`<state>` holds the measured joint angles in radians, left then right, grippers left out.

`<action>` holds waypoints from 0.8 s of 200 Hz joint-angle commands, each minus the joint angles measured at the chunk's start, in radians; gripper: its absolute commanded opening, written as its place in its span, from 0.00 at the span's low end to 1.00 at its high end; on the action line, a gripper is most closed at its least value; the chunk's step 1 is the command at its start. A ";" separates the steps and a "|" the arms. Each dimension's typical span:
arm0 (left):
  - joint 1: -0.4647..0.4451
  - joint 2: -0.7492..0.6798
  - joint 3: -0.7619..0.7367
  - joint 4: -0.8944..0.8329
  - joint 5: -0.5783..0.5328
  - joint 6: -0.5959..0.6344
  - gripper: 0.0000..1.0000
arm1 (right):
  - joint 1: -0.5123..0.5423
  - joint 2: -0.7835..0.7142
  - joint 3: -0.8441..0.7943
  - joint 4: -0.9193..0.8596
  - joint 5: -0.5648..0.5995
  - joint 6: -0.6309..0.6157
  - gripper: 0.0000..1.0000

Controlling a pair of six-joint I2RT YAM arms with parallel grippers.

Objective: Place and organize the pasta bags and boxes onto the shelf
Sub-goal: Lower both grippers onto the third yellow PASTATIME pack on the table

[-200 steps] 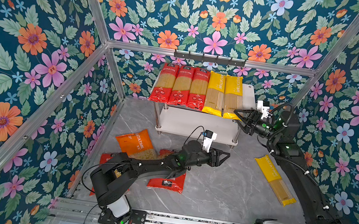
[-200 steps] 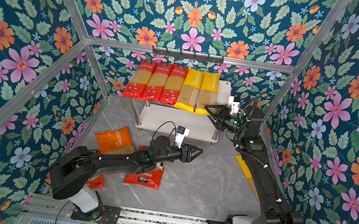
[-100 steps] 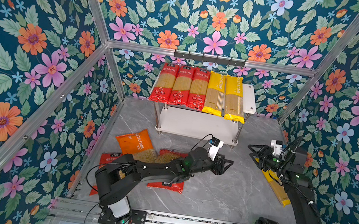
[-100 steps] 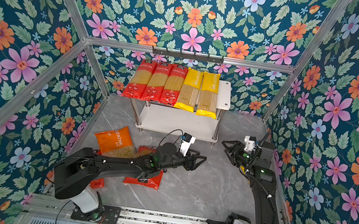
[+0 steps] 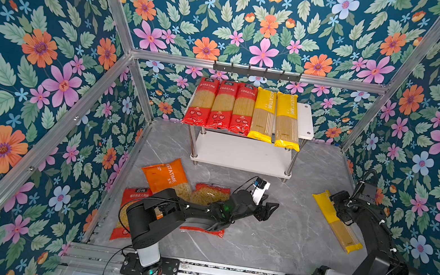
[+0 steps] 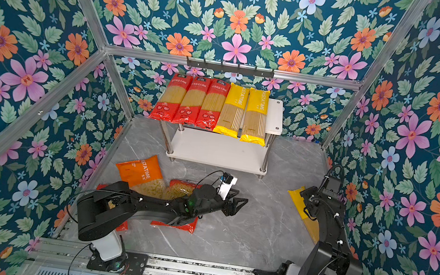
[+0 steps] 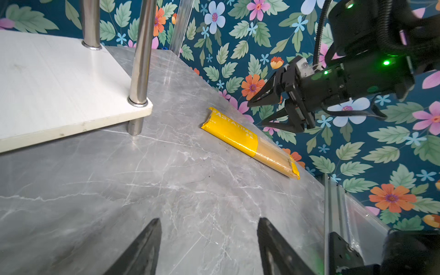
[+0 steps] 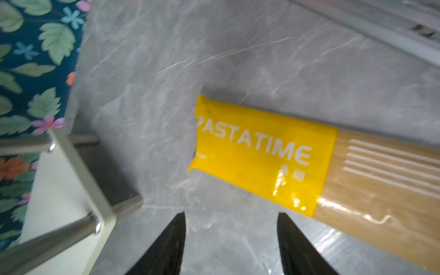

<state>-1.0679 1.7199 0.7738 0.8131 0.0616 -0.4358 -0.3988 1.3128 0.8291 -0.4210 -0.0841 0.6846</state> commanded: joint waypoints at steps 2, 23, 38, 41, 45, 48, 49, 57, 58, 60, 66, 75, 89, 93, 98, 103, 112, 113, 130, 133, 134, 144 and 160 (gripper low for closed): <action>0.011 0.001 -0.020 0.075 -0.020 0.026 0.67 | -0.076 0.062 -0.002 0.042 0.058 -0.016 0.62; 0.019 0.000 -0.042 0.101 -0.022 0.013 0.67 | -0.097 0.144 0.008 0.039 0.008 -0.022 0.62; 0.024 0.000 -0.051 0.104 -0.019 0.013 0.67 | -0.093 0.186 -0.008 0.056 -0.072 -0.009 0.59; 0.023 0.000 -0.053 0.104 -0.019 0.014 0.67 | -0.091 0.191 -0.015 0.060 -0.086 -0.002 0.59; 0.026 0.000 -0.054 0.104 -0.019 0.014 0.67 | -0.087 0.198 -0.022 0.063 -0.102 0.008 0.59; 0.027 0.000 -0.056 0.104 -0.020 0.014 0.67 | -0.083 0.201 -0.029 0.066 -0.113 0.013 0.58; 0.026 0.000 -0.056 0.104 -0.020 0.013 0.67 | -0.081 0.202 -0.032 0.067 -0.117 0.016 0.58; 0.028 0.000 -0.059 0.106 -0.022 0.010 0.67 | -0.066 0.204 -0.051 0.073 -0.139 0.028 0.58; 0.030 0.000 -0.060 0.106 -0.022 0.010 0.67 | -0.065 0.205 -0.053 0.073 -0.141 0.030 0.58; 0.030 0.000 -0.061 0.107 -0.022 0.008 0.67 | -0.060 0.204 -0.058 0.074 -0.146 0.032 0.58; 0.031 0.000 -0.062 0.109 -0.023 0.005 0.67 | -0.041 0.199 -0.076 0.077 -0.155 0.040 0.58; 0.033 -0.002 -0.069 0.118 -0.025 0.000 0.67 | -0.011 0.190 -0.100 0.081 -0.167 0.053 0.58; 0.033 0.000 -0.079 0.138 -0.026 -0.007 0.67 | 0.036 0.171 -0.140 0.085 -0.194 0.091 0.58; 0.033 0.000 -0.080 0.139 -0.026 -0.011 0.67 | 0.051 0.163 -0.155 0.089 -0.204 0.107 0.58; 0.033 0.001 -0.080 0.140 -0.025 -0.016 0.67 | 0.074 0.150 -0.172 0.097 -0.213 0.129 0.58; 0.033 0.001 -0.083 0.142 -0.024 -0.021 0.67 | 0.099 0.136 -0.191 0.108 -0.219 0.153 0.57; 0.034 0.001 -0.087 0.144 -0.019 -0.033 0.67 | 0.152 0.109 -0.212 0.108 -0.215 0.191 0.57; 0.034 0.001 -0.087 0.144 -0.019 -0.033 0.67 | 0.158 0.106 -0.213 0.106 -0.212 0.193 0.57; 0.034 -0.002 -0.093 0.141 -0.006 -0.062 0.67 | 0.268 0.037 -0.239 0.100 -0.179 0.278 0.57; 0.034 -0.003 -0.093 0.139 -0.004 -0.068 0.67 | 0.285 0.026 -0.241 0.096 -0.177 0.290 0.57; 0.034 -0.003 -0.094 0.137 -0.004 -0.071 0.67 | 0.292 0.021 -0.241 0.094 -0.177 0.294 0.57; 0.035 -0.003 -0.095 0.130 0.005 -0.089 0.67 | 0.342 -0.019 -0.236 0.069 -0.176 0.316 0.57; 0.034 0.002 -0.081 0.101 0.022 -0.119 0.67 | 0.364 -0.075 -0.217 0.017 -0.208 0.300 0.57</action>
<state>-1.0351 1.7203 0.6796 0.9192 0.0536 -0.5003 -0.0658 1.2930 0.6003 -0.2379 -0.2375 0.9108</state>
